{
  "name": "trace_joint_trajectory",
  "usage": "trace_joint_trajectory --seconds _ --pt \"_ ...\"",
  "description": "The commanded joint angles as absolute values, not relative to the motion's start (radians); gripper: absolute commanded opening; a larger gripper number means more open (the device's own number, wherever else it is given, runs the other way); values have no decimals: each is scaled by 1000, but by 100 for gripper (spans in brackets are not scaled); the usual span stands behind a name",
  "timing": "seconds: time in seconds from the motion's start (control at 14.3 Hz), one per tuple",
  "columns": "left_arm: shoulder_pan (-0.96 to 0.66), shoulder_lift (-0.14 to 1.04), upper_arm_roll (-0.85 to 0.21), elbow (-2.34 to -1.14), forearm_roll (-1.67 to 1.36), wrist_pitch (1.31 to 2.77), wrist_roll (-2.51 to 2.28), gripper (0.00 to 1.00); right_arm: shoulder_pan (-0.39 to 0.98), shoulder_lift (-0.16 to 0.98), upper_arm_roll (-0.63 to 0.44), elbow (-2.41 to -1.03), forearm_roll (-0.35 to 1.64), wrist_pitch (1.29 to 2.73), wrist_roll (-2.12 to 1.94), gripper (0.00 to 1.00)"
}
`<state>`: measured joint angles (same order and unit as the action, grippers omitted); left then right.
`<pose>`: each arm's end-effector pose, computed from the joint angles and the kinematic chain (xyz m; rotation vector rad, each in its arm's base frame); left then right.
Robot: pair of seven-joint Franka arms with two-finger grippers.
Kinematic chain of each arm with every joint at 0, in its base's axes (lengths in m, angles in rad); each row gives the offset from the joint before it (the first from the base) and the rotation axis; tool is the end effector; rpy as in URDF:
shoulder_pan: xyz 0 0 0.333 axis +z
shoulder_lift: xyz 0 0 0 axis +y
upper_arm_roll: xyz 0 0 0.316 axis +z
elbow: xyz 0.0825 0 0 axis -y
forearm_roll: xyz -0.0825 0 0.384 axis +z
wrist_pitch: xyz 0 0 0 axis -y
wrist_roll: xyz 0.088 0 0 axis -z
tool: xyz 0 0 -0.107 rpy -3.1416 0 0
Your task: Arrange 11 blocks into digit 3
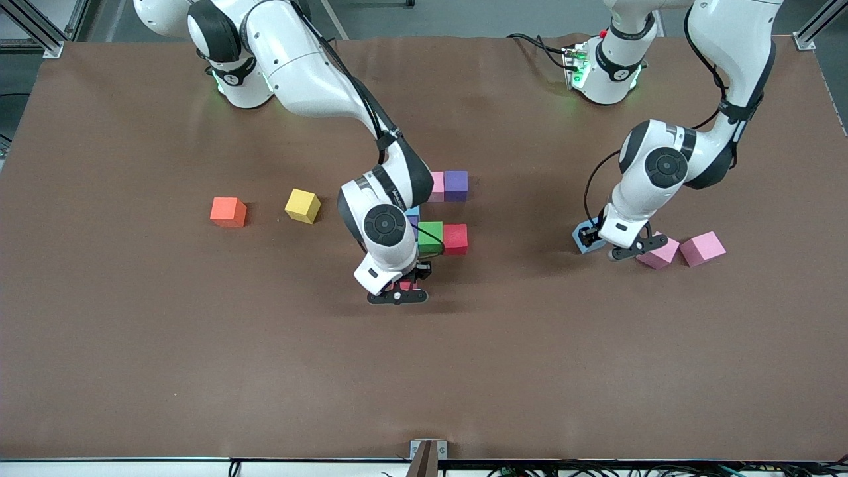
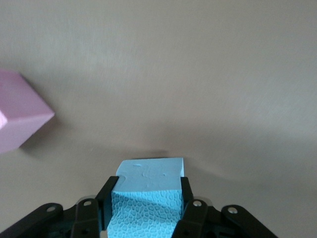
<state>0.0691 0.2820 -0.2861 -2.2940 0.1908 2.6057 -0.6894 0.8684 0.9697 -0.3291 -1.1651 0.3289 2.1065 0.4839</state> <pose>0.5208 -0.1209 0.2355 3.0996 0.5047 0.0813 0.6059 0.4679 0.2207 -3.1189 -0.0425 -0.0149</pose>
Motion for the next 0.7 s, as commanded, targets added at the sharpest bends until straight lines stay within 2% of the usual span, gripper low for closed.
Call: trace_joint_trajectory --seconds 0.0,0.28,0.35,0.63 --pt "64 369 -290 -2160 195 2585 -732 26 885 931 -325 -1224 314 2111 482 5" --pt "29 486 -290 -1938 193 2504 -755 24 888 930 -325 -1224 316 2108 489 5" --pt "17 526 -290 -1866 186 2462 -768 18 888 930 -325 -1224 316 2106 488 5" --pt "-29 643 -290 -1677 176 2349 -825 18 888 930 -325 -1224 316 2105 489 6"
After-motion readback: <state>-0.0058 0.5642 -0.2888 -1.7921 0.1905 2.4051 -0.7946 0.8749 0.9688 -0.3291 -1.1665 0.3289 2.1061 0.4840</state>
